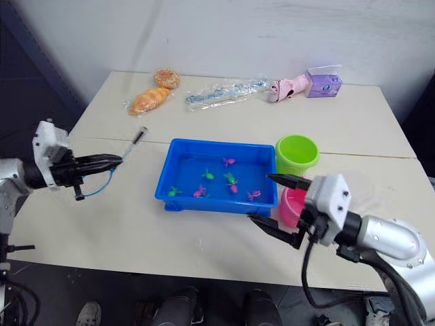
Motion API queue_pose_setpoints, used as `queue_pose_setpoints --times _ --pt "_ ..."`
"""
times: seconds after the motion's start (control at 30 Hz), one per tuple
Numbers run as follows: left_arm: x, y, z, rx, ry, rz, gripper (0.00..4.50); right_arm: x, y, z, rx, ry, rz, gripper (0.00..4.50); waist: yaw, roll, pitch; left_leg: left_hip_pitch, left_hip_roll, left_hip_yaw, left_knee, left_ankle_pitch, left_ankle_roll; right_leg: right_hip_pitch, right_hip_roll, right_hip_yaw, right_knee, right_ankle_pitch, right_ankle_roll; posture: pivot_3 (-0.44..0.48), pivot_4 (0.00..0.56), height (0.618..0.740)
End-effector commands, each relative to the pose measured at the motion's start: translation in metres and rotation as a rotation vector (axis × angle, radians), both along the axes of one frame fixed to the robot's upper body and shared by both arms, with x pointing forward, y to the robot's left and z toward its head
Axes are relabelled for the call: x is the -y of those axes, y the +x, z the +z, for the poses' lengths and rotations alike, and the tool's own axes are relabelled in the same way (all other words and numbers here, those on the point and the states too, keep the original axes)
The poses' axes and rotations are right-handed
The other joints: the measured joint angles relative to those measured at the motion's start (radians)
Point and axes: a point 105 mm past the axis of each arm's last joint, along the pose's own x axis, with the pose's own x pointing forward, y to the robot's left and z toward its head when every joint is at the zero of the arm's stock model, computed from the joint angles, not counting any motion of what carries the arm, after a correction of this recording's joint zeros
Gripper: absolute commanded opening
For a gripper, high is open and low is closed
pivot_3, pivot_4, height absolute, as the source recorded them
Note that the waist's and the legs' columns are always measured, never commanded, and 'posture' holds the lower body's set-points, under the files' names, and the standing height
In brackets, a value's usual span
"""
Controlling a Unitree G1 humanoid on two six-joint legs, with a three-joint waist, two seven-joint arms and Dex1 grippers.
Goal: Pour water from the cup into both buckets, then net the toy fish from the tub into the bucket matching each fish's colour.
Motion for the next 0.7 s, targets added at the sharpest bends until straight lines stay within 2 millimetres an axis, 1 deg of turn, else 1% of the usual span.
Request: queue_pose_setpoints --times 0.03,0.1,0.17,0.23,0.27,0.33,0.43,0.57,0.7 --pt "0.052 -0.007 0.000 0.071 0.147 -0.323 0.03 -0.016 -0.004 0.009 -0.133 0.012 0.090 4.50 -0.002 0.000 0.000 0.000 0.000 0.000 0.000 0.000 0.001 0.000 0.000 0.000 0.000 0.000 0.000 0.000 0.150 0.740" --pt "0.079 -0.009 -0.002 0.080 0.203 -0.446 0.03 -0.024 -0.004 0.009 -0.183 -0.018 0.129 4.50 -0.003 -0.001 0.000 -0.001 0.000 0.000 0.000 0.001 0.002 0.000 0.001 -0.001 0.000 0.000 0.000 0.000 0.150 0.740" --pt "0.103 -0.012 -0.006 0.064 0.244 -0.536 0.03 -0.035 0.000 0.008 -0.199 -0.040 0.137 4.50 -0.006 -0.001 0.000 -0.005 0.000 -0.001 0.002 0.001 0.003 -0.003 0.002 -0.002 0.002 0.000 0.000 0.000 0.150 0.740" --pt "0.116 -0.013 -0.008 0.071 0.268 -0.570 0.03 -0.045 0.003 0.008 -0.215 -0.043 0.137 4.50 -0.011 0.000 0.000 -0.009 0.000 -0.001 0.004 0.002 0.004 -0.006 0.003 -0.003 0.003 0.000 0.001 0.000 0.150 0.740" --pt "0.120 -0.013 -0.008 0.076 0.269 -0.581 0.03 -0.048 0.004 0.008 -0.229 -0.045 0.141 4.50 -0.015 -0.001 0.000 -0.014 0.001 -0.001 0.005 0.002 0.004 -0.010 0.004 -0.003 0.007 0.001 0.001 0.000 0.150 0.740" --pt "0.128 -0.012 -0.007 0.096 0.266 -0.588 0.03 -0.051 0.009 0.008 -0.244 -0.053 0.121 4.50 -0.019 -0.001 0.000 -0.015 0.000 -0.001 0.006 0.002 0.004 -0.011 0.004 -0.003 0.008 0.001 0.002 0.000 0.150 0.740" --pt "0.135 -0.012 -0.007 0.113 0.274 -0.595 0.03 -0.052 0.016 0.006 -0.269 -0.066 0.087 4.50 -0.026 -0.001 0.001 -0.017 0.000 -0.001 0.008 0.002 0.004 -0.013 0.004 -0.004 0.009 0.001 0.002 0.000 0.150 0.740" --pt "0.141 -0.013 -0.005 0.109 0.248 -0.593 0.03 -0.056 0.015 0.001 -0.316 -0.081 0.092 4.50 -0.026 -0.001 0.001 -0.018 0.001 -0.003 0.016 0.002 0.006 -0.013 0.003 -0.005 0.012 0.001 0.002 0.000 0.150 0.740" --pt "0.140 -0.012 -0.005 0.099 0.234 -0.576 0.03 -0.057 0.008 -0.004 -0.357 -0.084 0.114 4.50 -0.026 -0.001 0.001 -0.018 0.001 -0.004 0.018 0.002 0.007 -0.012 0.003 -0.004 0.013 0.001 0.002 0.000 0.150 0.740"
